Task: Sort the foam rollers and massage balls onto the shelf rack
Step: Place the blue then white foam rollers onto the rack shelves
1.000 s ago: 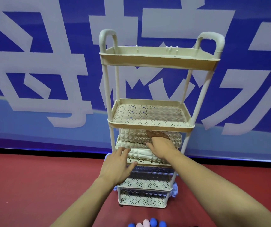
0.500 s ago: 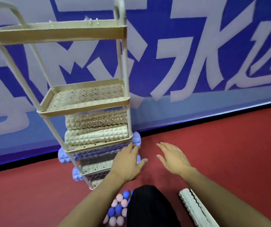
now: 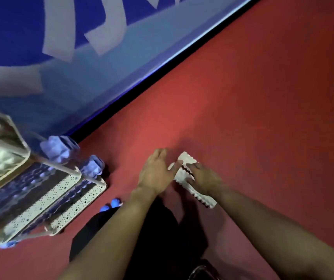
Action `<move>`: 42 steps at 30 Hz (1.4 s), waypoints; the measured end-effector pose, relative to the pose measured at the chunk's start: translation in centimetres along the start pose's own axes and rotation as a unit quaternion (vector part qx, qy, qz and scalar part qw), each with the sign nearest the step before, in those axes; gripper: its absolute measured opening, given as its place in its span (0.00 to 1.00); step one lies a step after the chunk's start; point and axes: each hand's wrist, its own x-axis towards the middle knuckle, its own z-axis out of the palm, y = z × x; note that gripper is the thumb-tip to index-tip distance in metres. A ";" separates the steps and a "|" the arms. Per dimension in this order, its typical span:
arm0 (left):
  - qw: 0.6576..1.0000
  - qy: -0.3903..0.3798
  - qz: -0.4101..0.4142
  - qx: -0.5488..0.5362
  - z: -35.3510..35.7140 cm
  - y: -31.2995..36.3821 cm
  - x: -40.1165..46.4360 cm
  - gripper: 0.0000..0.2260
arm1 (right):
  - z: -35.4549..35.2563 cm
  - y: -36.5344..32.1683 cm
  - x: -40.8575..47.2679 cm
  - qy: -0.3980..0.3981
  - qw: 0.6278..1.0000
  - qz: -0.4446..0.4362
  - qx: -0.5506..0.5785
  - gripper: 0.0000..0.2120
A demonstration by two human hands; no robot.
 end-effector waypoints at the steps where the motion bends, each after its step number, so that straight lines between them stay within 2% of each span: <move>1: 1.000 -0.011 -0.011 -0.011 1.0 -0.3 0.6 0.29 | 1.2 0.9 0.6 -0.013 1.000 0.015 0.013 0.30; 5: 0.997 -0.046 -0.048 -0.033 3.9 -2.1 2.2 0.30 | 5.5 3.3 3.0 -0.042 0.997 0.056 0.038 0.29; 11: 0.996 -0.067 -0.064 -0.019 3.7 -3.0 5.1 0.29 | 10.4 4.4 7.9 -0.075 0.987 0.114 0.080 0.26; 16: 0.996 -0.059 -0.066 -0.016 3.3 -3.4 5.6 0.30 | 14.1 5.4 10.9 -0.116 0.977 0.157 0.086 0.39; 18: 0.995 -0.059 -0.074 -0.016 3.4 -3.8 5.6 0.30 | 15.8 5.9 11.4 -0.111 0.976 0.166 0.084 0.41; 22: 0.995 -0.058 -0.083 -0.015 3.6 -4.9 5.5 0.29 | 17.7 6.6 12.7 -0.082 0.975 0.188 0.083 0.37; 26: 0.994 -0.049 -0.095 -0.016 3.5 -5.7 5.5 0.28 | 19.3 6.7 13.2 -0.095 0.975 0.182 0.084 0.41; 29: 0.994 -0.046 -0.096 -0.017 3.2 -5.6 5.4 0.29 | 20.1 5.9 12.3 -0.076 0.978 0.178 0.073 0.39; 31: 0.994 -0.043 -0.097 -0.020 3.1 -5.5 5.4 0.29 | 20.1 5.0 11.6 -0.059 0.974 0.188 0.116 0.38; 37: 0.991 -0.020 -0.095 -0.091 3.1 -4.2 4.3 0.25 | 15.5 0.2 9.6 0.049 0.901 0.185 0.389 0.34; 42: 0.987 0.025 -0.109 -0.118 -0.6 -3.3 1.8 0.26 | 5.6 -5.3 5.2 0.112 0.815 0.110 0.558 0.27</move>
